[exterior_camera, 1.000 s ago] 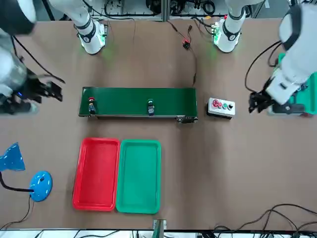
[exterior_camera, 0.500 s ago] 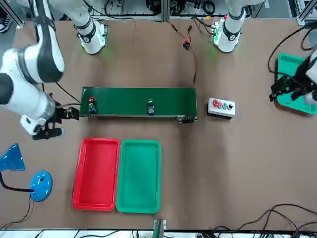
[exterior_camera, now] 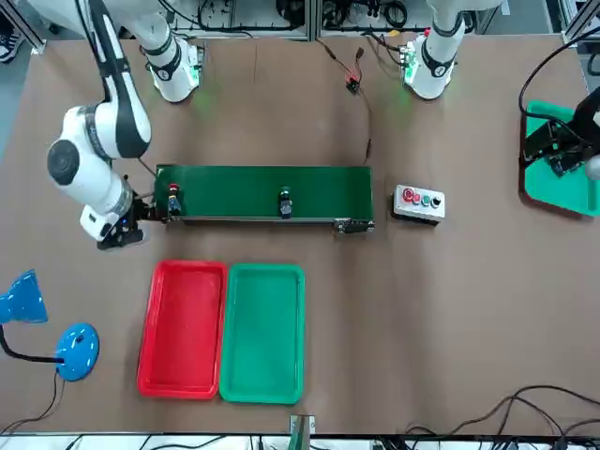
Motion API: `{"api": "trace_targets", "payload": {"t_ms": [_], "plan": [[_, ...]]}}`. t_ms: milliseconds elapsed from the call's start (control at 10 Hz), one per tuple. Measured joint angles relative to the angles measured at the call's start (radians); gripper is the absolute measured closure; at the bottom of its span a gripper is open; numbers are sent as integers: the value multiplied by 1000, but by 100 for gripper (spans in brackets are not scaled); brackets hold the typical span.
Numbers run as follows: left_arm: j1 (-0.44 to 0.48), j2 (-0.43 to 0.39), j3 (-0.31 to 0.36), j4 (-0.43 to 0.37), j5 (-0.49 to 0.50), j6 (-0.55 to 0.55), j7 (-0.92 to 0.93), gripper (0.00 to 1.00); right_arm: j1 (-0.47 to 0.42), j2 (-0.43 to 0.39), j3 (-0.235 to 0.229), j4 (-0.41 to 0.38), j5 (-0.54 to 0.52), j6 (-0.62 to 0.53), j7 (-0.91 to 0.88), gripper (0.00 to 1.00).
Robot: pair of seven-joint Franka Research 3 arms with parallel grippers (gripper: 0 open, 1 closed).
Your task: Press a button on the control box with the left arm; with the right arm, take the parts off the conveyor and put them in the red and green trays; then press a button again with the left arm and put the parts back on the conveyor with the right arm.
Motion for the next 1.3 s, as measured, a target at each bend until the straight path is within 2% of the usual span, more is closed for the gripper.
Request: {"api": "trace_targets", "payload": {"t_ms": [200,600,800,1300], "plan": [[-3,4,0,0,27,0,0,0,2,-46,2,-84,10,16,0,1],[-3,8,0,0,39,0,-2,0,39,-61,6,-149,65,94,1,1],[-4,9,0,0,39,0,-2,0,45,-52,6,-190,71,189,2,1],[-8,8,-1,0,39,0,-2,0,62,4,6,-221,71,295,2,4]]}}
